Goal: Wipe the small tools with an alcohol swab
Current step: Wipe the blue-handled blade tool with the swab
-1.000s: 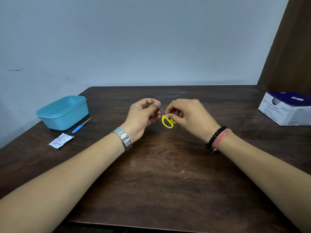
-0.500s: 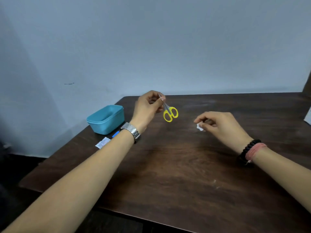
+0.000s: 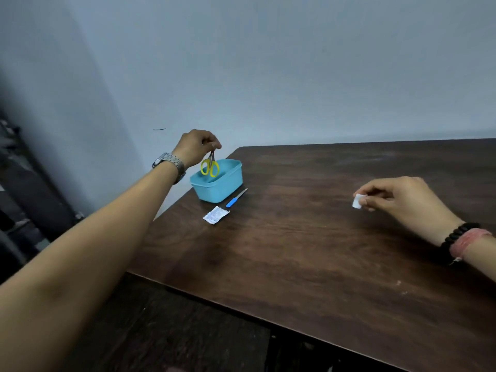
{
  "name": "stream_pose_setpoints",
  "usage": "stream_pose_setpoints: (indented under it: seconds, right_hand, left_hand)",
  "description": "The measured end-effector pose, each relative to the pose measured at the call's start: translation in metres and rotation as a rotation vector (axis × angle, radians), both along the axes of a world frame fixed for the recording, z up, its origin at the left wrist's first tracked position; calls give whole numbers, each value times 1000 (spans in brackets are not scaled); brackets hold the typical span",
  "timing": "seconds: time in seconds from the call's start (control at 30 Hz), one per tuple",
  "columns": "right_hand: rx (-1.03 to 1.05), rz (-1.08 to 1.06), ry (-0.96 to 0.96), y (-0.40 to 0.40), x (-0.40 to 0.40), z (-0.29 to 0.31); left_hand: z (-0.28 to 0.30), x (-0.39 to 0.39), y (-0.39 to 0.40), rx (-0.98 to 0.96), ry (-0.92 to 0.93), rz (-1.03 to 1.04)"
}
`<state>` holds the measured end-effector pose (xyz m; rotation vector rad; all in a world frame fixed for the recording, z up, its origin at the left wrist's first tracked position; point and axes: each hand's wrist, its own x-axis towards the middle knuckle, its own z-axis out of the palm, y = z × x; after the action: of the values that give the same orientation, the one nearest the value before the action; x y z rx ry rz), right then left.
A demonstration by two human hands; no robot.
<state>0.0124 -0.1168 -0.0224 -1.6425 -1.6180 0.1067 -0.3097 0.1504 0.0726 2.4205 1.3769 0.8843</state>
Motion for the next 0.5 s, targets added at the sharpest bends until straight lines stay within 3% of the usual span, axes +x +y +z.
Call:
stream_pose_setpoints:
  seconds: [0.3,0.5]
  right_hand:
    - [8,31,-134,-1,0,-1]
    - [60,11,-115,-1,-2,1]
  left_hand:
    - [-22,19,9,-143,443,50]
    - [-32,24,3,-114,476,78]
